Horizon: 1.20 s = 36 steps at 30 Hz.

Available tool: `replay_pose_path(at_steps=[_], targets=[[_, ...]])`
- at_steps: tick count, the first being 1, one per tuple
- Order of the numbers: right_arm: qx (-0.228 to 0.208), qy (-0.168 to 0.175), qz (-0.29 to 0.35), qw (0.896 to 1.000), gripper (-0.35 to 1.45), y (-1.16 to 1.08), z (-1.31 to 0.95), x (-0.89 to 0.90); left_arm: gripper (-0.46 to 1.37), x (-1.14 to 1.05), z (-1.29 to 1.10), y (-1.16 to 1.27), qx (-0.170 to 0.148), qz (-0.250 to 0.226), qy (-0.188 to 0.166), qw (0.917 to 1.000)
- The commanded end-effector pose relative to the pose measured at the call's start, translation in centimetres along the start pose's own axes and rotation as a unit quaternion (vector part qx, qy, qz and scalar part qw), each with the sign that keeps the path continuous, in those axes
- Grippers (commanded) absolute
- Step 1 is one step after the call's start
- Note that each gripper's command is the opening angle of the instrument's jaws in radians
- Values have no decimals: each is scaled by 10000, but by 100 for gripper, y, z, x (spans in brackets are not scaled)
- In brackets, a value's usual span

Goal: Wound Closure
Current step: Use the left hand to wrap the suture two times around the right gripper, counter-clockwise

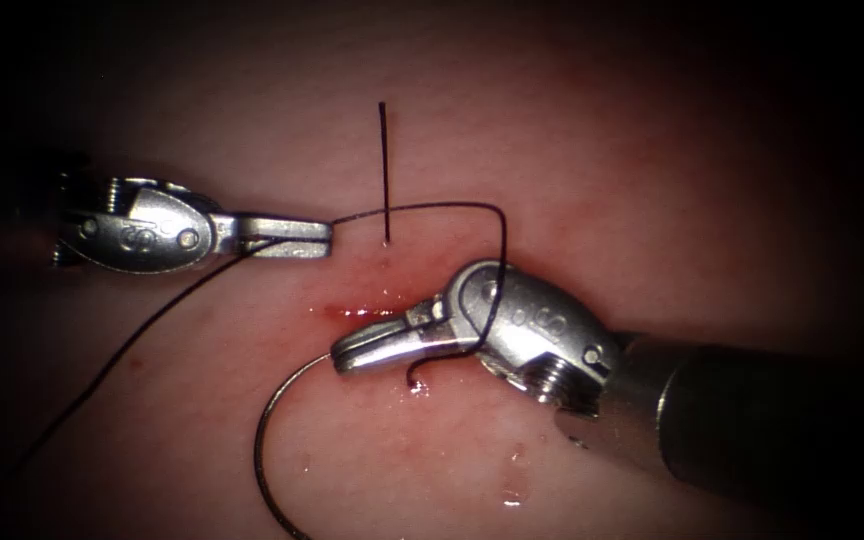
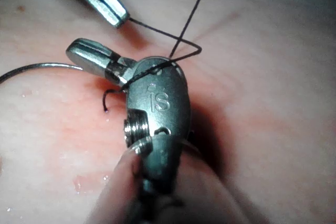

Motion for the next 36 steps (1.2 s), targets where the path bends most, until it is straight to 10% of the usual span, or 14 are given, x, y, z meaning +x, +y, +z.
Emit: replay_pose_path(at_steps=[1,6,15,24,29,36], targets=[[-24,101,7,9999,37,0,1,2,-35,-1,2,4,-112,17,22,9999],[-253,450,46,9987,85,4,-2,14,-35,-6,14,33,-418,73,-31,9991],[-690,749,224,9946,91,10,-7,27,-35,0,16,62,-573,92,-45,9983],[-2068,680,378,9753,88,27,-7,27,-35,45,28,92,-708,120,62,9974],[-2704,-70,400,9619,83,22,-2,17,-35,77,20,99,-785,178,141,9967],[-2463,-672,274,9665,87,11,17,-15,-35,90,12,90,-744,216,272,9966]])
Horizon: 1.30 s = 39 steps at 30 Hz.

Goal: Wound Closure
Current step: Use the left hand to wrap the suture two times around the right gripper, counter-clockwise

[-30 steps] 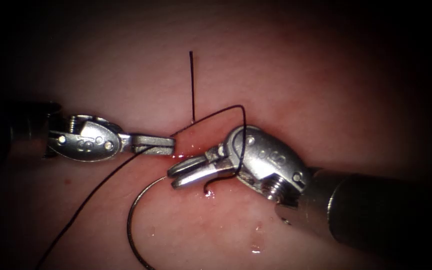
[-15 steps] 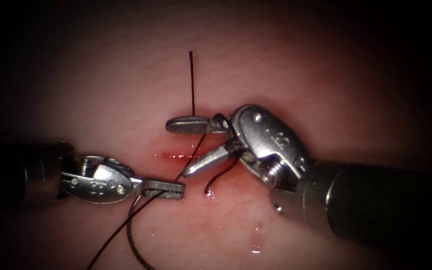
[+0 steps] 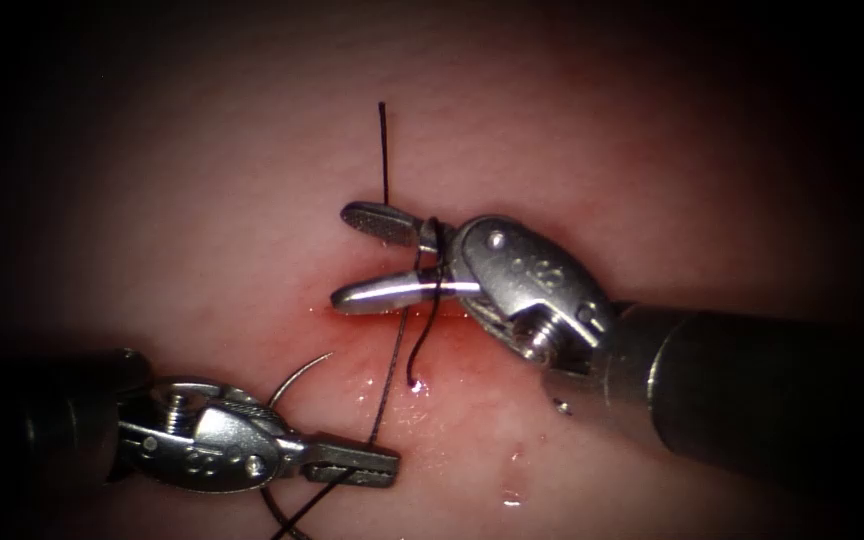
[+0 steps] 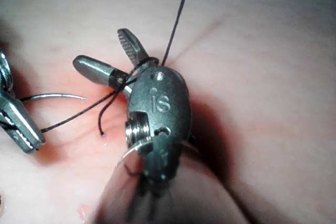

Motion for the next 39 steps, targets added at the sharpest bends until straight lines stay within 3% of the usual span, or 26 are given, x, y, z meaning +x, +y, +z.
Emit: replay_pose_path(at_steps=[1,5,6,15,22,26,29,39], targets=[[123,-214,-117,9996,88,-4,3,-5,-35,1,-1,-4,3,11,63,10000],[554,-645,-277,9960,85,-24,16,-20,-35,8,-8,-26,36,27,208,9998],[842,-739,-329,9932,85,-33,22,-23,-35,17,-17,-48,96,35,391,9992],[1314,-727,-402,9878,85,-38,18,-20,-35,24,-43,-105,380,64,918,9950],[1706,-237,-410,9842,86,-38,12,-19,-35,2,-40,-128,503,109,1103,9926],[2033,110,-402,9782,84,-38,3,-20,-35,-20,-34,-131,569,33,1148,9917],[2211,176,-386,9743,84,-38,-2,-23,-35,-35,-29,-132,641,11,1138,9914],[2620,776,-102,9619,83,-42,-19,-25,-35,-70,-31,-133,877,46,1121,9898]])
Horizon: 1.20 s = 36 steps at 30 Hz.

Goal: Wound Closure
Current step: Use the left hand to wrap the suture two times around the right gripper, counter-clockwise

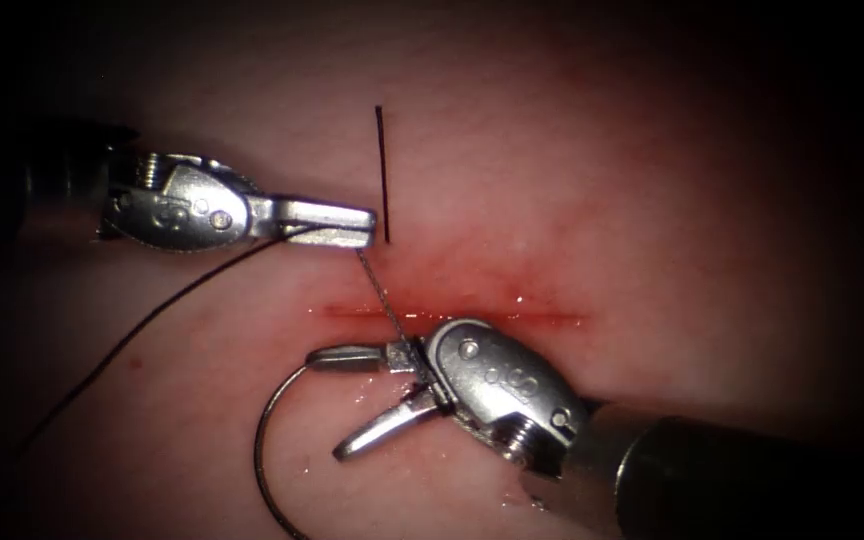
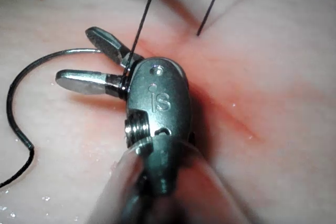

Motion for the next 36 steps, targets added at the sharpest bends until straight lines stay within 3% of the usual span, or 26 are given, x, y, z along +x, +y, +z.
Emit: replay_pose_path(at_steps=[1,9,15,18,21,29,36], targets=[[54,94,30,9999,83,-2,0,1,-35,-4,-2,0,28,-5,-45,10000],[-54,700,103,9975,81,8,-19,15,-35,-21,-15,15,99,-2,-129,9999],[-791,1215,200,9892,81,17,-34,33,-35,-29,-18,35,131,30,-150,9998],[-1252,1541,403,9793,81,22,-39,39,-35,-33,-18,45,156,72,-169,9997],[-1396,1663,622,9742,81,28,-41,41,-35,-36,-17,57,106,123,-279,9995],[-1666,1886,971,9629,76,41,-47,38,-35,-47,-17,102,50,254,-486,9985],[-2893,1498,1291,9366,64,44,-51,33,-35,-33,-12,124,111,291,-613,9976]])
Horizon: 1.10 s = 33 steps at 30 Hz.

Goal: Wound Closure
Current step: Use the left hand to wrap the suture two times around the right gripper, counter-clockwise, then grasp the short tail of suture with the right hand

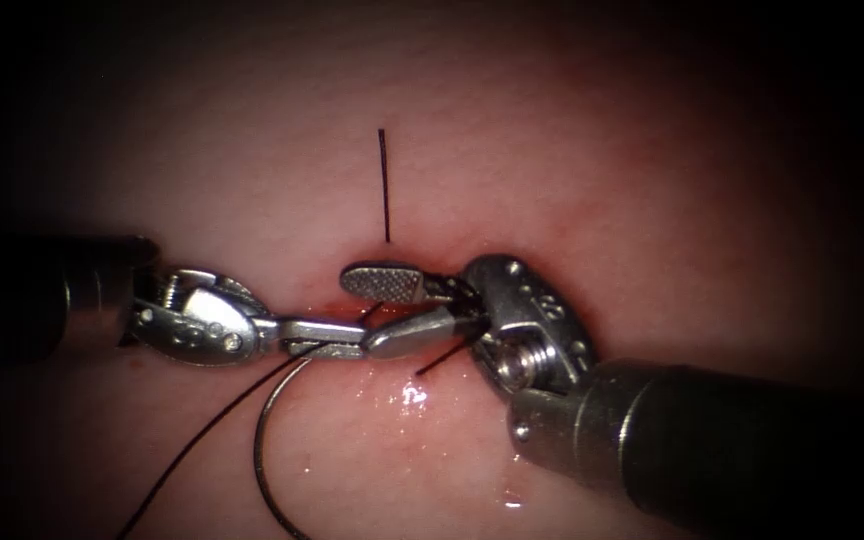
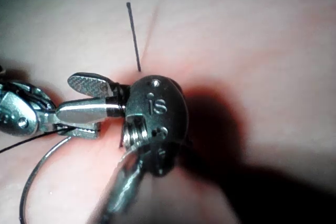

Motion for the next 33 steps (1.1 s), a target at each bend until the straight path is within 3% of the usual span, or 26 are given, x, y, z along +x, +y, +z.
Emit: replay_pose_path(at_steps=[1,4,8,15,21,24,26,33], targets=[[-166,-92,-24,9998,64,-1,0,-1,-35,3,0,-1,-16,35,-8,10000],[-774,-301,-97,9965,59,-6,-3,-4,-35,25,3,4,14,157,-93,9998],[-1262,-480,-213,9906,59,-14,-2,-6,-35,45,5,7,49,222,-161,9996],[-1830,-828,-600,9778,64,-30,3,-12,-35,78,15,-2,90,294,-235,9993],[-2380,-659,-670,9667,64,-31,3,-6,-35,74,17,-7,100,323,-249,9991],[-2685,-553,-722,9590,84,-30,3,-5,-35,69,19,-6,116,376,-265,9989],[-2904,-537,-752,9524,84,-30,3,-6,-35,67,20,-7,124,353,-268,9989],[-3509,-795,-772,9298,111,-25,4,-14,-35,66,22,-15,178,327,-271,9989]])
